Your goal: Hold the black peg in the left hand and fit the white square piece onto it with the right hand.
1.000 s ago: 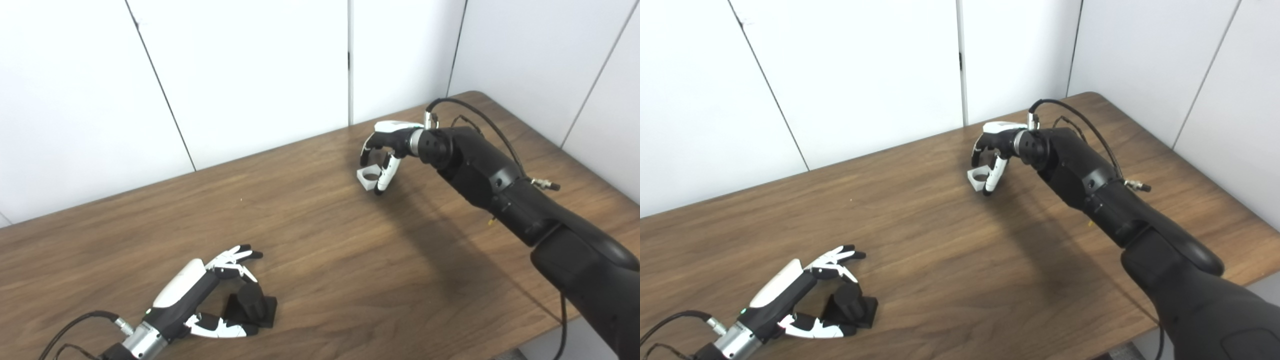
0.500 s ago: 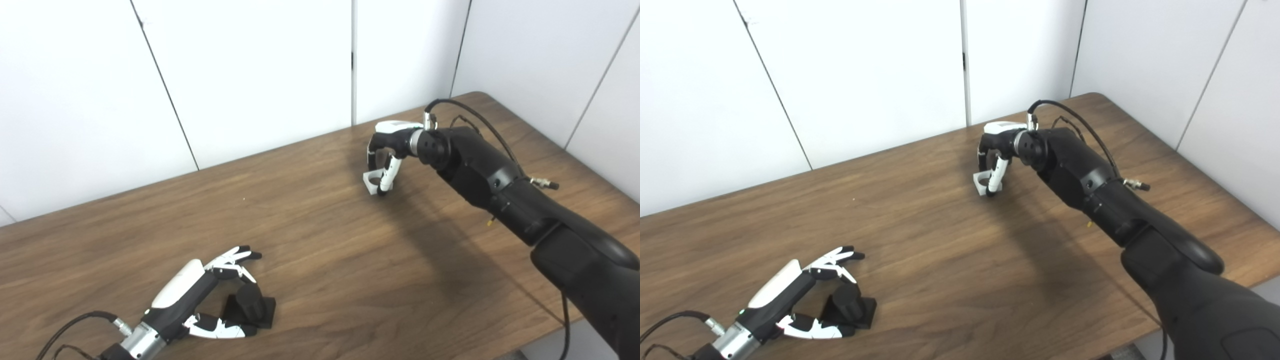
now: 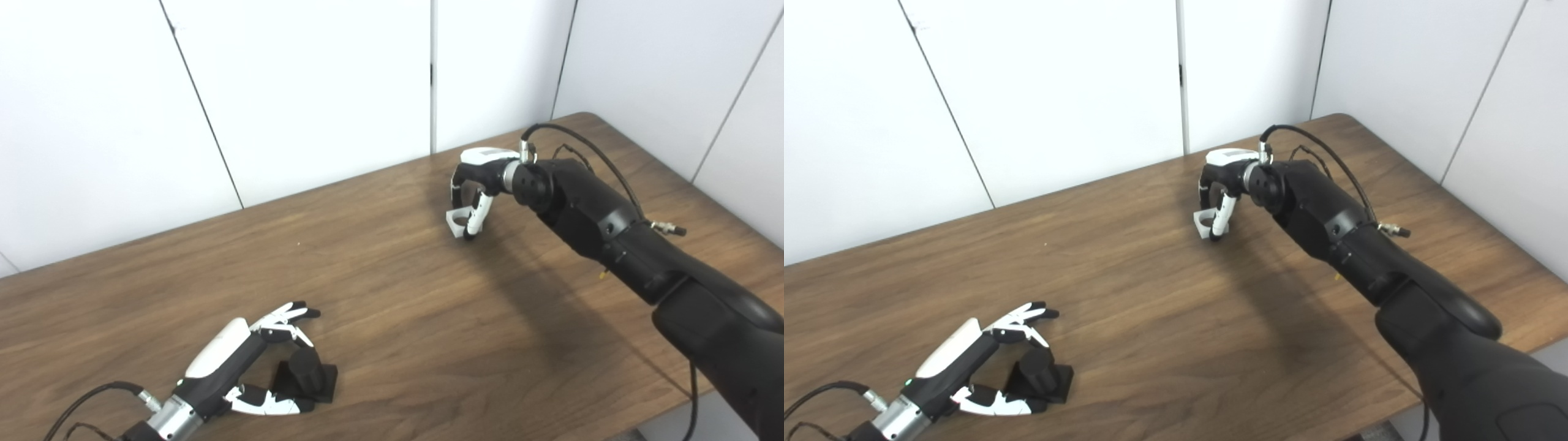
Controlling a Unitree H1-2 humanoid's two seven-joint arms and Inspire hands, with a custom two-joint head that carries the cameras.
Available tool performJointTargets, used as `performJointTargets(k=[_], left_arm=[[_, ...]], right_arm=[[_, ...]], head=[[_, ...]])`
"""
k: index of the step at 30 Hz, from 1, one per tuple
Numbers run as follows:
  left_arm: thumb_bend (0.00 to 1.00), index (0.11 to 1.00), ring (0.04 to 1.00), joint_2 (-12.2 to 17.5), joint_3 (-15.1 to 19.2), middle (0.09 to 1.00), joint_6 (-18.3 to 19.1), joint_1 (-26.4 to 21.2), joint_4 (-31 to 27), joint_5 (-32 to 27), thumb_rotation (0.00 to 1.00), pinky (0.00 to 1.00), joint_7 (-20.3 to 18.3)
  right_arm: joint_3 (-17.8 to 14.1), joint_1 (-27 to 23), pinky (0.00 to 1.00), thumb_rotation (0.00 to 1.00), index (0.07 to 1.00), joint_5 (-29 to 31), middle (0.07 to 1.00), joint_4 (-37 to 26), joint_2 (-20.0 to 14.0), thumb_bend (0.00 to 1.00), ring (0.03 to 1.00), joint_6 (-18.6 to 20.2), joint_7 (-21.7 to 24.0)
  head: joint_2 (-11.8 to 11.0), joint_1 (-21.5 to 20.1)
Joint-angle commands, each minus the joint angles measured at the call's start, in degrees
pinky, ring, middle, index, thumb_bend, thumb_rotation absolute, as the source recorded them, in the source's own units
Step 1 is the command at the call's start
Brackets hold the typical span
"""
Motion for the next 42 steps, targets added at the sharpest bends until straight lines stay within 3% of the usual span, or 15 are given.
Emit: performJointTargets(k=[1,6,11,16,20,24,30,42], left_arm=[[0.52,0.490,0.963,1.0,0.4,0.894,0.6,-0.1,-1.1,1.9,0.06,0.94,-0.4],[0.52,0.491,0.973,0.4,-0.1,0.899,0.6,-0.3,-0.7,2.5,0.07,0.95,-0.1],[0.52,0.492,0.993,-0.7,-0.1,0.917,0.8,-0.5,0.0,3.4,0.07,0.99,-0.6],[0.52,0.492,0.998,-2.4,0.0,0.922,1.1,-0.7,0.7,4.8,0.08,0.99,-0.1],[0.52,0.493,1.000,-3.7,0.0,0.932,1.4,-1.1,1.6,6.3,0.08,1.00,0.3],[0.52,0.493,1.000,-4.3,0.1,0.932,1.5,-1.4,2.2,7.6,0.09,1.00,0.8],[0.52,0.494,1.000,-4.6,0.4,0.936,2.2,-1.4,2.0,7.6,0.08,1.00,0.6],[0.52,0.494,1.000,-4.9,0.8,0.934,2.3,-1.4,2.1,8.3,0.08,1.00,0.8]], right_arm=[[-0.1,0.7,0.87,0.14,0.482,-0.5,0.820,-0.2,-2.1,0.52,0.911,-0.5,0.3],[-1.0,1.4,0.86,0.14,0.483,0.1,0.823,-1.2,-3.1,0.52,0.893,-1.5,0.5],[-1.8,1.9,0.93,0.14,0.483,1.0,0.835,-1.6,-4.1,0.52,0.935,-1.9,0.6],[-2.5,2.1,0.92,0.14,0.484,1.7,0.834,-0.1,-5.5,0.52,0.934,-4.7,0.2],[-2.7,2.0,0.94,0.14,0.484,2.0,0.837,1.0,-6.4,0.52,0.937,-6.3,-0.2],[-2.6,1.4,0.96,0.14,0.485,1.8,0.843,2.4,-6.6,0.52,0.941,-7.4,-0.4],[-2.4,0.4,0.85,0.13,0.483,1.6,0.827,4.7,-6.2,0.52,0.898,-10.0,-1.9],[-3.6,1.4,0.88,0.13,0.482,1.3,0.822,2.2,-6.5,0.52,0.911,-11.7,-5.0]], head=[[0.3,2.0],[1.4,6.8],[2.4,12.6],[3.4,20.7],[3.7,24.0],[4.0,25.4],[4.5,25.8],[4.8,25.7]])
